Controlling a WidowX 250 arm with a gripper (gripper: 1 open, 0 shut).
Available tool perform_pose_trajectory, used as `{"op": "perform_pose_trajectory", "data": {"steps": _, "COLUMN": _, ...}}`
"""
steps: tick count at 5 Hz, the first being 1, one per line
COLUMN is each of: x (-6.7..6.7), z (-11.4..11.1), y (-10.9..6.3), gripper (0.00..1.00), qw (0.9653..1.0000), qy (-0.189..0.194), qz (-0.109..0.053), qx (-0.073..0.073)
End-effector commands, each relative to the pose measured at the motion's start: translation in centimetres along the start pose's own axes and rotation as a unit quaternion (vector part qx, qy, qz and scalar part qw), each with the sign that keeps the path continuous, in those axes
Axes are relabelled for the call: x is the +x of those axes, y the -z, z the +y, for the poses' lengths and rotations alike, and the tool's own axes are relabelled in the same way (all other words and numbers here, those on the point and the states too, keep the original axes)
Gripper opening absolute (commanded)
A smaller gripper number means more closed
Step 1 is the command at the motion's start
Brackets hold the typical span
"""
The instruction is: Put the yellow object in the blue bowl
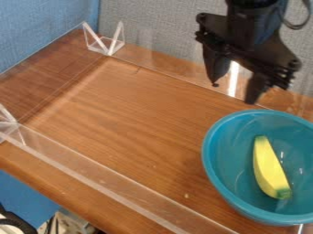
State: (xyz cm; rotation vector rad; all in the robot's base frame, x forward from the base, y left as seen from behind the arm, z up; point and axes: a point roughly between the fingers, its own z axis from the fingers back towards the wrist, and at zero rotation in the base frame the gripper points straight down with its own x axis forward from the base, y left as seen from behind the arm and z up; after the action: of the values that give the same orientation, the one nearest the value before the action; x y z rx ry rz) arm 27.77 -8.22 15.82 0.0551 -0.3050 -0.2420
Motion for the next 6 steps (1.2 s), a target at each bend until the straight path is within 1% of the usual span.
{"op": "perform_pose_trajectory", "data": {"steps": 1, "x": 1.1, "z": 0.5, "y": -0.6, "gripper": 0.0, "qw": 0.9996, "qy": -0.027, "qz": -0.011, "qx": 0.0}}
{"op": "perform_pose_trajectory", "data": {"steps": 2, "x": 0.8, "z": 0.5, "y": 0.1, "gripper": 1.0, "qw": 0.9992, "qy": -0.04, "qz": 0.005, "qx": 0.005}}
{"op": "perform_pose_trajectory", "data": {"steps": 3, "x": 0.6, "z": 0.3, "y": 1.1, "gripper": 0.0, "qw": 0.9985, "qy": -0.05, "qz": 0.019, "qx": 0.007}}
{"op": "perform_pose_trajectory", "data": {"steps": 4, "x": 1.6, "z": 0.0, "y": 2.8, "gripper": 1.0, "qw": 0.9989, "qy": -0.037, "qz": 0.028, "qx": 0.003}}
{"op": "perform_pose_trajectory", "data": {"steps": 5, "x": 2.5, "z": -0.1, "y": 4.6, "gripper": 1.0, "qw": 0.999, "qy": -0.029, "qz": 0.035, "qx": -0.002}}
{"op": "perform_pose_trajectory", "data": {"steps": 6, "x": 3.0, "z": 1.2, "y": 1.4, "gripper": 1.0, "qw": 0.9994, "qy": -0.028, "qz": 0.021, "qx": -0.003}}
